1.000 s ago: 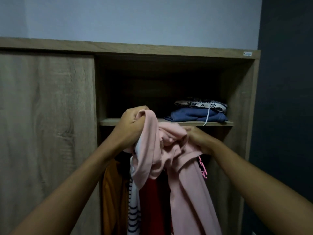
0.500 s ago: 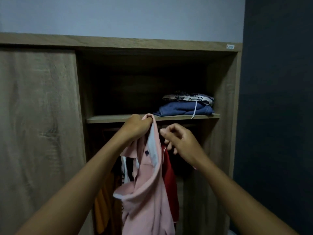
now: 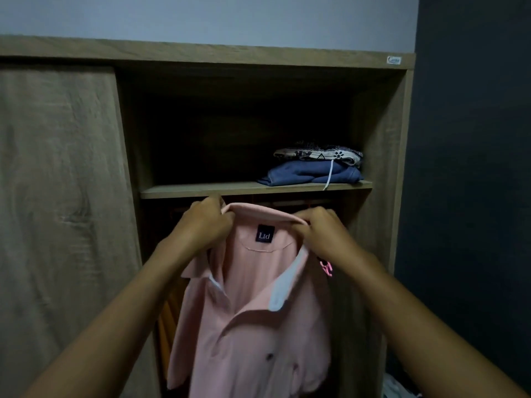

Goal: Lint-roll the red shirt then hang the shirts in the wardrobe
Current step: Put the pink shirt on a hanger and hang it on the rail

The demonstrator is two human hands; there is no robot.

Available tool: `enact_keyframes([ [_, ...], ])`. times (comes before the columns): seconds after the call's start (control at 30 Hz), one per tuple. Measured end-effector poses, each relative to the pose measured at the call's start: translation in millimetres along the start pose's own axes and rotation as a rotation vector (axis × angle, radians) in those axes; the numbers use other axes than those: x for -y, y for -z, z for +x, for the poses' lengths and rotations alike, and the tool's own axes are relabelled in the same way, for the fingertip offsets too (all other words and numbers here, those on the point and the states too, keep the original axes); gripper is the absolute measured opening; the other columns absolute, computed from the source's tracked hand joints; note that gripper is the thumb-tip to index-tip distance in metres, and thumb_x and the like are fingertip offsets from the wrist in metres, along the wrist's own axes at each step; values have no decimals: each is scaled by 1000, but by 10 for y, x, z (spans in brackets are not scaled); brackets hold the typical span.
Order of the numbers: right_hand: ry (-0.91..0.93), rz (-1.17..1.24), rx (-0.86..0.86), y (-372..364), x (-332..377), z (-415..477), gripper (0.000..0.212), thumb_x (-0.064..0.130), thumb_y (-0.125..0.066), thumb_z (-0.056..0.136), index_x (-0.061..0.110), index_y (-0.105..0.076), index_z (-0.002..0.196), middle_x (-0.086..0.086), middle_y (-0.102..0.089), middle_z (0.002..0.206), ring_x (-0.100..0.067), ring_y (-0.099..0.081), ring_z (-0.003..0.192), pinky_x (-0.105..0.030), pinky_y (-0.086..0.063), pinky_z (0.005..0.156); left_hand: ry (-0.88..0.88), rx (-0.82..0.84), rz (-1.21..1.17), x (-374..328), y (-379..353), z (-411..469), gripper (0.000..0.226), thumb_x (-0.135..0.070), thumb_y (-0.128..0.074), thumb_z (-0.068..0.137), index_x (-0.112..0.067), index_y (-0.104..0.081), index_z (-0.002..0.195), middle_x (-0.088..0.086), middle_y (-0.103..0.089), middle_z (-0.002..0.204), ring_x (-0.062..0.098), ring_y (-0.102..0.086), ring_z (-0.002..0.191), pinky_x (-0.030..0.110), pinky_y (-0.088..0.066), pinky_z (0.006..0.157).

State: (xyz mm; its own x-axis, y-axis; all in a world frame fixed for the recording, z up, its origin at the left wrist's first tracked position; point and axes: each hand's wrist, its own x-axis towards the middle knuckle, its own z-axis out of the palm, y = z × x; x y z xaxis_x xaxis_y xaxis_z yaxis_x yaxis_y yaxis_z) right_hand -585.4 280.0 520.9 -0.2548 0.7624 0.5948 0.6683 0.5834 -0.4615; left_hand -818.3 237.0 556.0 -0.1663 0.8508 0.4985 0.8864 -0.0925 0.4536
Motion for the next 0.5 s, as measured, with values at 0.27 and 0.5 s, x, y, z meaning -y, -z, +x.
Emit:
enact_keyframes([
  [0.27, 91, -20, 96, 68, -66, 220, 17, 20, -77, 82, 24, -79, 98, 9, -75, 86, -2, -67, 84, -20, -52, 73, -62, 87, 57, 166, -200, -59, 19, -12, -50, 84, -21, -61, 97, 11, -67, 102, 31, -62, 93, 35, -49, 75],
  [0.5, 16, 272, 296, 166, -386, 220, 12, 32, -76, 85, 20, -79, 85, -2, -76, 79, -9, -61, 68, -25, -45, 62, 306, 343, -581, 159, -438, -32, 5, -16, -57, 63, -14, -55, 59, 4, -44, 62, 20, -43, 54, 24, -37, 49],
])
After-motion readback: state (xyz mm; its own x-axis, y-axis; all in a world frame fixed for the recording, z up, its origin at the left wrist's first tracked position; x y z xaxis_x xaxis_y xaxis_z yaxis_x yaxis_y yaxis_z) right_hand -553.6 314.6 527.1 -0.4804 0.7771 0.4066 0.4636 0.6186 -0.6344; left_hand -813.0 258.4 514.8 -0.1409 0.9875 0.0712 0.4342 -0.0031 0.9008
